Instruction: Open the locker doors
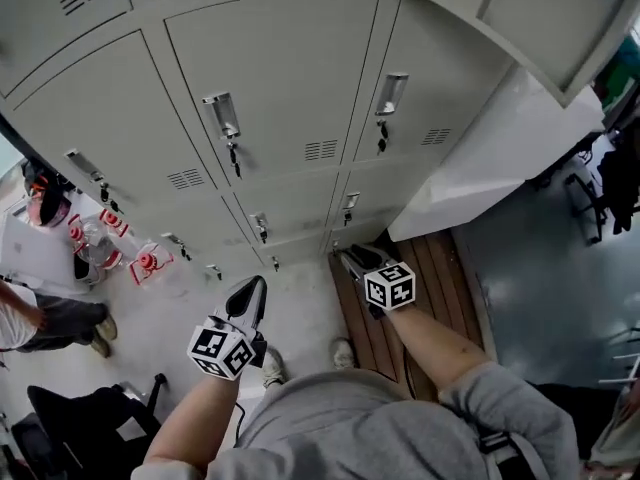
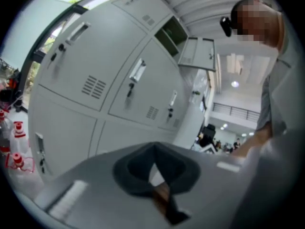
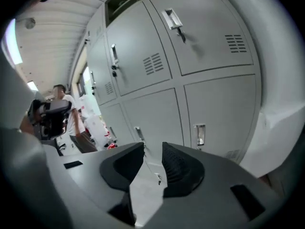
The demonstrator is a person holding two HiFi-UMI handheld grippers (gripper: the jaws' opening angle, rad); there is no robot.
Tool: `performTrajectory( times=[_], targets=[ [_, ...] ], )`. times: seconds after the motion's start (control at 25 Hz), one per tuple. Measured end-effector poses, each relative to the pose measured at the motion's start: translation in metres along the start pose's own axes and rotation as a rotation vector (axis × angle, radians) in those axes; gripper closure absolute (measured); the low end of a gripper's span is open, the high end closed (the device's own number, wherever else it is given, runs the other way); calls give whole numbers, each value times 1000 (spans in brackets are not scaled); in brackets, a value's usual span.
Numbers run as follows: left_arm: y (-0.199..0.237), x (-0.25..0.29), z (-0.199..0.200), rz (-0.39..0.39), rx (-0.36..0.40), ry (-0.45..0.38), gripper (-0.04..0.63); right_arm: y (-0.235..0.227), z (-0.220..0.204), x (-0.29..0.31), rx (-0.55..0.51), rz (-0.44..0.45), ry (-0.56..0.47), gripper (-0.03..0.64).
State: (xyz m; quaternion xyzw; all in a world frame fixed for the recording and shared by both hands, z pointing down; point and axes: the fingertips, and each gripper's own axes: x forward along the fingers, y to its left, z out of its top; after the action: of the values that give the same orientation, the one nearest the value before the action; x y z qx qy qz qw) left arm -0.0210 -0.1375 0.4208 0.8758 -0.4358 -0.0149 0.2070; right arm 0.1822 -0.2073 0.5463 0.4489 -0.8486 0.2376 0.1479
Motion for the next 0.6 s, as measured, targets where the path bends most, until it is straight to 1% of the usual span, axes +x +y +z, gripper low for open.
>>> performTrajectory(
  times=[0.12, 0.2, 0.28, 0.44, 0.6],
  targets=[
    [25, 23, -29, -74, 3, 72, 591, -28, -3, 27, 67, -128, -17, 491],
    [39, 34, -48, -113, -3, 118, 591, -42, -4, 40, 83, -200, -18, 486],
    [53, 42, -66, -140, -1, 161, 591, -53, -9, 52, 84, -253, -5, 476],
    [80, 56, -93, -155, 12, 229, 591, -76, -14, 80, 68, -311, 23, 460],
    [96, 73, -122, -123, -15, 274, 591, -98, -6, 112, 7, -305, 47, 448]
  ],
)
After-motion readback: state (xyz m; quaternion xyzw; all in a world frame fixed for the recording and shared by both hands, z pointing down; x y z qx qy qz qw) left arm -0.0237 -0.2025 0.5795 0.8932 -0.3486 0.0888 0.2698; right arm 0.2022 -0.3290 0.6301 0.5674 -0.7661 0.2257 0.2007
